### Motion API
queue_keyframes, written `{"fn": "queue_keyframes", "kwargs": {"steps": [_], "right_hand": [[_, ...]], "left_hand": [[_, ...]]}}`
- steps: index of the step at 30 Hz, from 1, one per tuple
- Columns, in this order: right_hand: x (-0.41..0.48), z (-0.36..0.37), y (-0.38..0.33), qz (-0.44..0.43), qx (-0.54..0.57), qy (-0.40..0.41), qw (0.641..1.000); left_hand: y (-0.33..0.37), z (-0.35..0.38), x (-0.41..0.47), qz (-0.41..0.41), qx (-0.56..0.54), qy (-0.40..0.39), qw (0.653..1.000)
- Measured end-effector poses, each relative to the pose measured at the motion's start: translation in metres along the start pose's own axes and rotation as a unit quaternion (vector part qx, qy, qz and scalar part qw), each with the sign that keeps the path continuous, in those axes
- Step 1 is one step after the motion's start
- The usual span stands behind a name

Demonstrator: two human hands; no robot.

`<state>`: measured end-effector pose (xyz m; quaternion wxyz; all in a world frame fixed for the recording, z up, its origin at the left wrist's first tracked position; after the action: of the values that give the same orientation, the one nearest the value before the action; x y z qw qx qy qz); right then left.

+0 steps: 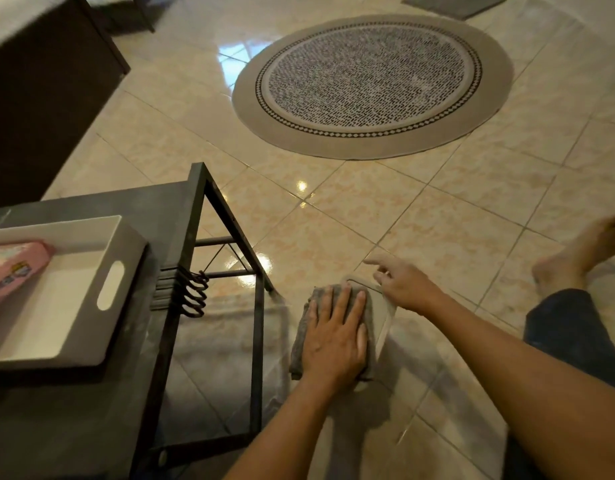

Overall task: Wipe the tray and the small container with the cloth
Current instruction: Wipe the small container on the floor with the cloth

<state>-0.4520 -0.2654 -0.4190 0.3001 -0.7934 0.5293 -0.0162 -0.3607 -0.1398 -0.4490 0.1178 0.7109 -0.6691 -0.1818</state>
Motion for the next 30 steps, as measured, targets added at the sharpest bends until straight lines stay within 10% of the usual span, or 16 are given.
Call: {"fn": "queue_keyframes", "kwargs": {"steps": [5,14,30], "right_hand": [[0.02,0.029,-0.012,-0.048,-0.083,-0.202,0.975],[-0.004,0.02,0.039,0.079,0.142,-0.024,0.986],[-0.033,0.032,0.038,0.052,0.194,-0.108,0.974]], "left_hand": [[0.002,0.001,-0.002,0.05,0.013,-0.014,0.999],[0.015,0.006,0.007,-0.042,-0.029,-0.02,0.999],[0.002,0.01,0.003,-0.134,-0.011,0.01,0.991]]}}
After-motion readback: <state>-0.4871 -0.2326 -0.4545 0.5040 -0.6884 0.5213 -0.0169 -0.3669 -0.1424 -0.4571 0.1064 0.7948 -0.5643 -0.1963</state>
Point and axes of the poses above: each hand's wrist, its own x-axis towards the middle knuckle, its own z-axis out of the palm, y = z × x, the point moved 9 cm from there along x, towards the middle knuckle, and after that the axes turned 10 degrees about -x, right-handed, at the moved point
